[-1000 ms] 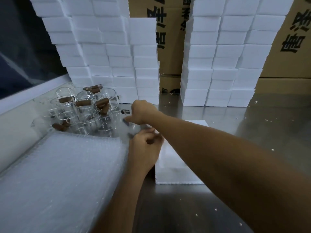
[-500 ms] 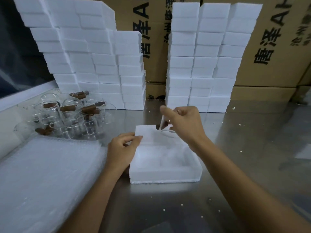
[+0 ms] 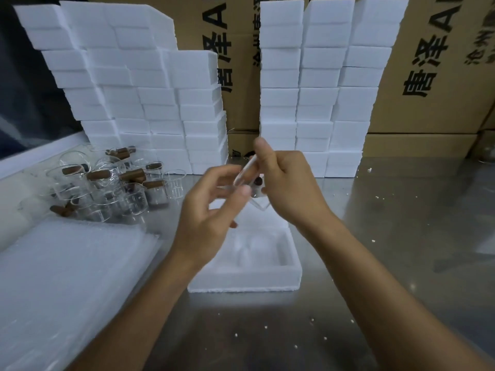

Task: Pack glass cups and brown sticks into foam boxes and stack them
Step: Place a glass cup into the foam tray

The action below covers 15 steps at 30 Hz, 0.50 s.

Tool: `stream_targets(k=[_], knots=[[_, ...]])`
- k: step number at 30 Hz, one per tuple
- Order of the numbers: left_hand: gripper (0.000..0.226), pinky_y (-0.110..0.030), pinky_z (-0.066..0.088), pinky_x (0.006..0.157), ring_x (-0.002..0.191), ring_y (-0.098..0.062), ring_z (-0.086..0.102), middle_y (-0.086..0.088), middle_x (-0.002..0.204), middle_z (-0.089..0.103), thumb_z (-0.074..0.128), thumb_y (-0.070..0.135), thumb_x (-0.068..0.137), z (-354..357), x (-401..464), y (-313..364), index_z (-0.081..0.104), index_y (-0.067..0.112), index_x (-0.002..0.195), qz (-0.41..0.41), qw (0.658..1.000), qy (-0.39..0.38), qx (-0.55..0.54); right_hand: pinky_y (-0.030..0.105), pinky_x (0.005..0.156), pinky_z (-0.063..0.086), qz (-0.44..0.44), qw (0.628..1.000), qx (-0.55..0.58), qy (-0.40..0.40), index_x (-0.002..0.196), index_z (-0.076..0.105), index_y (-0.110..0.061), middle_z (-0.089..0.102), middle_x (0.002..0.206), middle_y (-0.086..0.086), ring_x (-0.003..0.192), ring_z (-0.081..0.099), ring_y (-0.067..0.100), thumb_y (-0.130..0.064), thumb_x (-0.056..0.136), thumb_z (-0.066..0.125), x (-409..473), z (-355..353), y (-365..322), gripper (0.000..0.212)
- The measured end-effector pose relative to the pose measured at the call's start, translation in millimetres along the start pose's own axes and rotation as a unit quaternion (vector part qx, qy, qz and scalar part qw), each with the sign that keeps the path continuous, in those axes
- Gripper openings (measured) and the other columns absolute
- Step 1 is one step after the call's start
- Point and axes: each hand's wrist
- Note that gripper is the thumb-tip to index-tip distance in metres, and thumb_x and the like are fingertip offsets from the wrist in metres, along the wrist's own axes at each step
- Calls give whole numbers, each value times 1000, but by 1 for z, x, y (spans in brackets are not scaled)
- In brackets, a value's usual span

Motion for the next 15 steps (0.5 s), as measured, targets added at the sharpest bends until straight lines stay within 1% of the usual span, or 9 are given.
stream_targets(k=[1,3,5,7,9,11,13,15], knots=[[36,-28,54,53,98,-19,68,10,110,67,69,40,79,7,-2,2,59,38,113,-10,1000,-19,-9,44,86,54,3,1000,1,-22,70,74,-11,74,73,2,76,70,15,-49,106,32,-3,3,-2,67],[40,-29,55,54,97,-18,68,11,110,67,70,29,76,15,-5,4,57,37,114,-39,999,-5,-32,44,86,55,17,998,0,-56,75,75,-13,75,75,-1,77,71,13,-53,105,29,-8,8,-6,67],[40,-31,54,56,91,-21,69,0,107,69,66,23,78,16,-4,4,60,23,118,-72,994,16,-80,43,83,56,6,997,-11,-82,79,73,-15,74,77,-3,78,70,12,-55,104,31,-10,11,-8,63],[40,-34,54,61,88,-26,68,-12,106,69,63,26,84,14,-2,7,62,11,120,-120,980,19,-158,40,77,58,-15,995,-5,-98,83,73,-16,73,77,-2,75,69,10,-56,102,35,-9,9,-10,58],[40,-38,53,71,89,-25,65,-12,105,68,61,34,87,14,0,10,64,9,118,-165,959,12,-231,40,71,59,-29,994,9,-107,84,71,-12,71,77,3,72,69,12,-55,101,39,-9,7,-11,56],[36,-39,52,82,96,-21,65,-9,108,69,54,39,93,15,0,11,70,14,113,-193,934,-10,-301,42,73,59,-49,992,23,-116,83,68,-9,71,77,8,72,71,12,-50,101,45,-9,6,-9,50],[36,-36,54,89,105,-21,67,-8,112,71,49,40,97,15,0,13,75,17,105,-210,902,-30,-376,40,73,58,-71,989,17,-128,79,66,-13,70,75,5,70,70,11,-46,100,53,-9,5,-7,41],[39,-36,55,91,111,-24,67,-12,115,71,50,43,96,14,0,13,77,15,100,-228,870,-25,-437,39,72,57,-82,985,-18,-149,79,67,-17,69,76,-1,70,68,11,-46,95,60,-7,1,-4,34]])
Point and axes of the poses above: each hand's wrist, its own x-axis towards the middle knuckle, its own z-axis out of the palm, y = z × x
